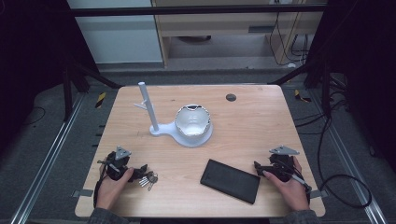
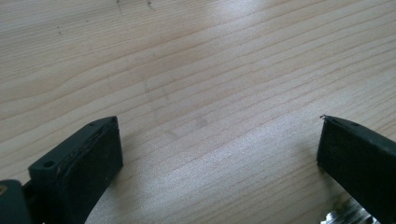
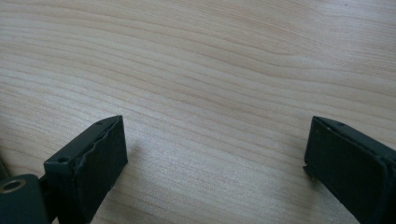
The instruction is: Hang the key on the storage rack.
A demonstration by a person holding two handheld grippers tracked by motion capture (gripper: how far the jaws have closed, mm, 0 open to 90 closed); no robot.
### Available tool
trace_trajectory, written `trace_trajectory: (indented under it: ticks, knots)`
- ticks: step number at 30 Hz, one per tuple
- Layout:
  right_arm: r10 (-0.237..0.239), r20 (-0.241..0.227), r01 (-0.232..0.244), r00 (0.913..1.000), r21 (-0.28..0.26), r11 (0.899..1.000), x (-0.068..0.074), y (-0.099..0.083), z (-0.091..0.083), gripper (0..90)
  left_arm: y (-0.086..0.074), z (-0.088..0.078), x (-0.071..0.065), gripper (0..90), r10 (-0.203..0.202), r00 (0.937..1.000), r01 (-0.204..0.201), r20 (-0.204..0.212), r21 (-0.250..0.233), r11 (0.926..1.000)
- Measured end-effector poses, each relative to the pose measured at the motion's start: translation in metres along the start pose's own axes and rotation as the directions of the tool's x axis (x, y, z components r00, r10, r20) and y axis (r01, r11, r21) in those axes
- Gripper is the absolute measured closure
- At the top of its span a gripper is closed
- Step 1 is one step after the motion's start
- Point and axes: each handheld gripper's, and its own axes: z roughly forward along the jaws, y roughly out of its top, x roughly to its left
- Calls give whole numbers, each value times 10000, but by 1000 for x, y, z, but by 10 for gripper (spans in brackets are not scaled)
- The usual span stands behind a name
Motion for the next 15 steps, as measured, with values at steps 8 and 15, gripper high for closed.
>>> trace_trajectory:
  ticks: [8,15]
  knots:
    - [-60,20,60,10000,-5,10000,0,0,0,61,0,-5,1,43,-44,10000,45,81,-145,9999]
    - [-61,19,61,10000,-3,10000,0,0,0,61,0,-15,3,34,-109,9996,122,256,-500,9987]
